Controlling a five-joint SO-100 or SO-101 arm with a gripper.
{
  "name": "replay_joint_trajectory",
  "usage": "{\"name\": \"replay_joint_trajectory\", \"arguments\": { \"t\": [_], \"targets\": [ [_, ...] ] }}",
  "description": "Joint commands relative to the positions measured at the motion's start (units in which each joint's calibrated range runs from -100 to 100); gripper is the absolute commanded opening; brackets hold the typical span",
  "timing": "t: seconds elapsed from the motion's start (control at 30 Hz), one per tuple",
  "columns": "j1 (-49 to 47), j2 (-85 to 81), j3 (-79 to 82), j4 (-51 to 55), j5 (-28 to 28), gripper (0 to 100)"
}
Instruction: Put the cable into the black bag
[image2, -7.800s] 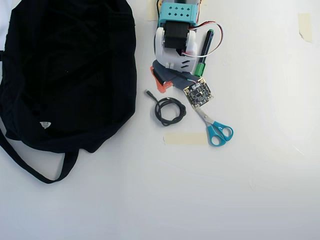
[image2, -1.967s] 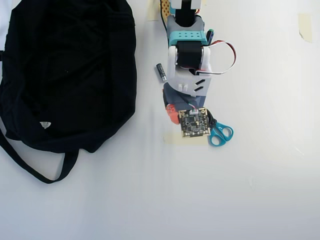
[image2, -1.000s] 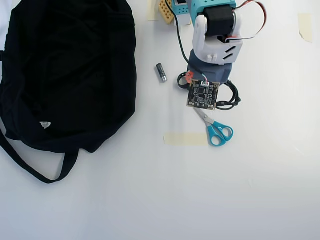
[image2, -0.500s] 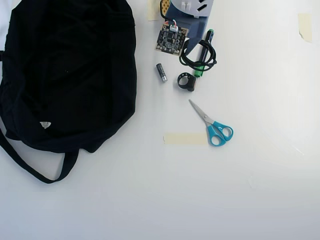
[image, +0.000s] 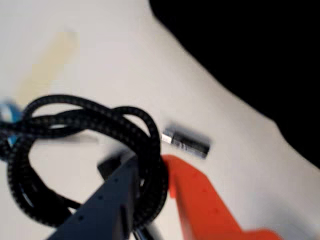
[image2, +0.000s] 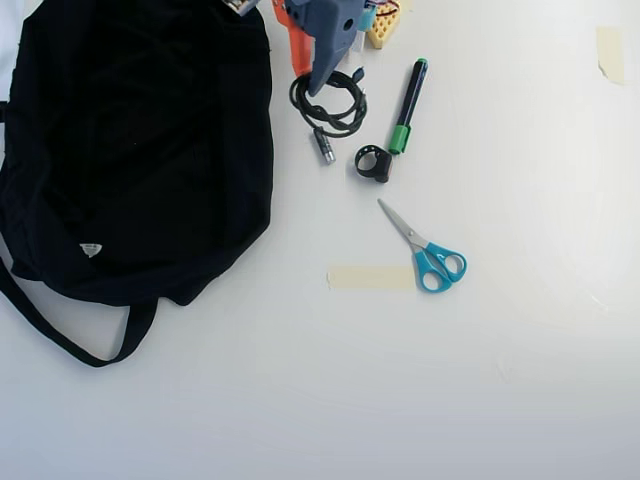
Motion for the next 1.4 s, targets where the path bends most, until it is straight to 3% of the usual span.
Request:
{"name": "replay_joint_trajectory", "arguments": {
  "t": [0.0, 0.4, 0.53, 0.63, 0.8, 0.9, 0.97, 1.03, 1.1, 1.17, 1.27, 1.37],
  "targets": [
    [7.27, -0.27, -0.45, -5.64, -0.27, 2],
    [30.68, -0.03, 14.73, -32.51, -0.01, 2],
    [39.35, 2.30, 19.59, -43.71, 7.49, 2],
    [40.03, 19.06, 11.77, -49.48, 9.27, 2],
    [42.42, 43.04, -11.05, -49.48, 11.48, 3],
    [42.64, 48.52, -11.86, -48.88, 11.48, 16],
    [42.87, 47.36, -11.41, -48.45, 11.32, 20],
    [42.04, 43.87, -13.03, -40.61, 11.42, 36],
    [38.68, 32.01, -13.03, -33.37, 11.48, 43],
    [33.97, 20.14, -10.33, -26.22, 10.95, 39],
    [20.20, 4.62, -2.07, -19.94, 7.54, 18],
    [5.17, -3.76, 4.76, -19.51, 3.92, 5]
  ]
}}
